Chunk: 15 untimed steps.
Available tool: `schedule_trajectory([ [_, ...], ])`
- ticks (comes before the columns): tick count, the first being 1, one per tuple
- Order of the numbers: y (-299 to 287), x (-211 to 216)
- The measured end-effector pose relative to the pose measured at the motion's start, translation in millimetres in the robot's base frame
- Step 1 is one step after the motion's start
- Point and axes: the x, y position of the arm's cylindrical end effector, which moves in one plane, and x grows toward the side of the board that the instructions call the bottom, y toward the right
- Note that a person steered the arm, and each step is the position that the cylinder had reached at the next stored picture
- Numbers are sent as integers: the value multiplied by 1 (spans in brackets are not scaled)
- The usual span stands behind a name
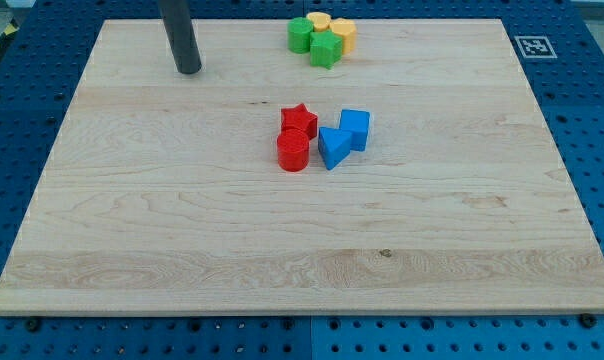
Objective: Place the yellow hexagon and green star in a horizontal line
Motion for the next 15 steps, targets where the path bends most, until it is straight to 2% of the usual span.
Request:
schedule_trajectory([
  [4, 15, 7],
  [6, 134, 19],
  [7, 86, 20],
  [8, 46, -15],
  [9, 67, -76],
  [10, 96, -103],
  [11, 107, -104],
  [15, 226, -100],
])
